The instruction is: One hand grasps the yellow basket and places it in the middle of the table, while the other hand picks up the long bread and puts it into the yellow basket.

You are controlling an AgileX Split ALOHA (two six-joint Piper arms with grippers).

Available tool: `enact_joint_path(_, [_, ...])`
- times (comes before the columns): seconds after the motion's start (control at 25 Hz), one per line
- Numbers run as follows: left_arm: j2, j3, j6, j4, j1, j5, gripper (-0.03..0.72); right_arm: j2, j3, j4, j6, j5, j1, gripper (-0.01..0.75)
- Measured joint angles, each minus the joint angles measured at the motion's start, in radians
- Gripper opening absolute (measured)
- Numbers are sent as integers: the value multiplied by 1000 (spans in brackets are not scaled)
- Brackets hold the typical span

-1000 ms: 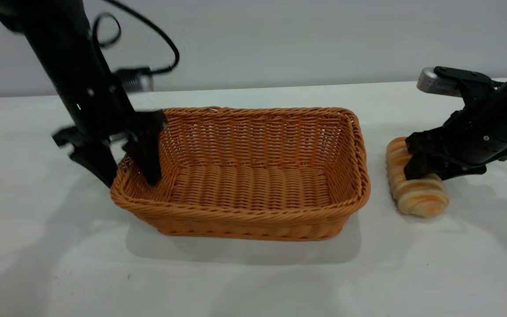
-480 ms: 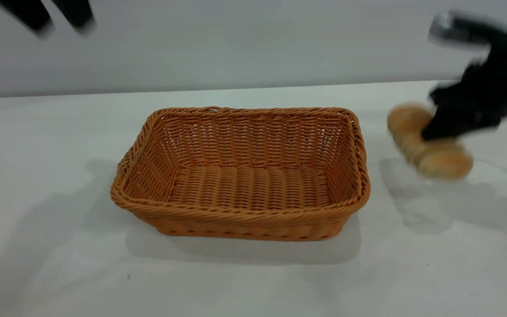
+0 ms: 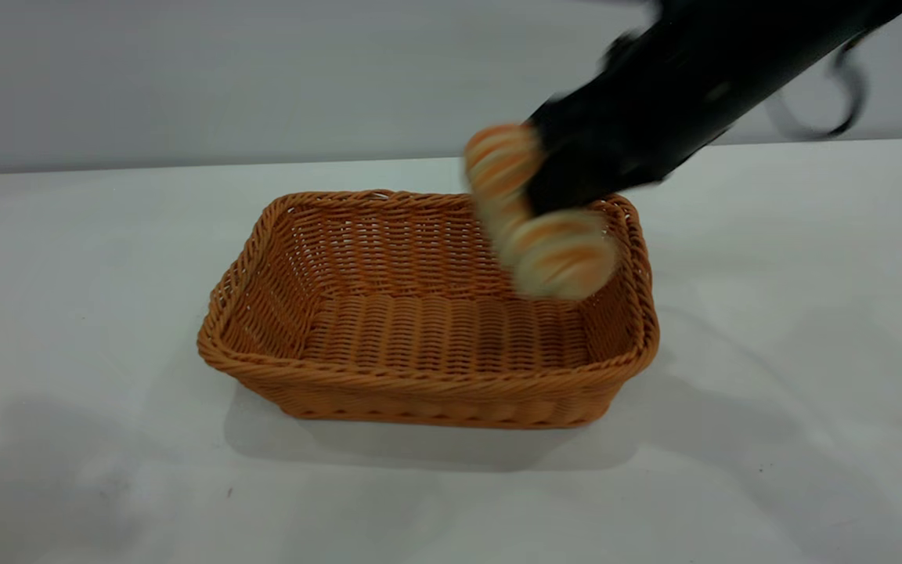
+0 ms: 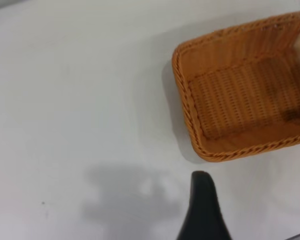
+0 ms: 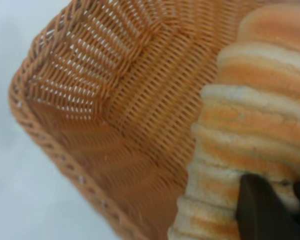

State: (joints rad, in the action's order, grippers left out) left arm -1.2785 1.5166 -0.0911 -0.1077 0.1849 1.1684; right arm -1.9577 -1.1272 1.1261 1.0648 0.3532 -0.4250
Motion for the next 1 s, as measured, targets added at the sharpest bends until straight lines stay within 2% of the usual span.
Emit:
enact_joint_path(0.08, [38, -13, 2, 3, 0, 0, 584, -61, -28, 40, 25, -34, -32, 141])
enact_joint_path(0.2, [91, -45, 3, 23, 0, 0, 584, -101, -61, 53, 31, -8, -35, 311])
enact_joint_path(0.36, [192, -117, 5, 49, 0, 0, 584, -33, -76, 21, 18, 182, 0, 548])
enact_joint_path(0.44, [258, -171, 7, 49, 0, 0, 584, 46, -78, -45, -38, 334, 30, 601])
enact_joint_path(0.6, [432, -311, 29, 49, 0, 0, 584, 255, -82, -238, -211, 556, 85, 584])
enact_joint_path(0.8, [665, -518, 79, 56, 0, 0, 584, 499, -81, -509, -454, 781, 94, 529])
enact_joint_path(1.0, [836, -715, 91, 93, 0, 0, 584, 753, 4, -739, -647, 860, 94, 521])
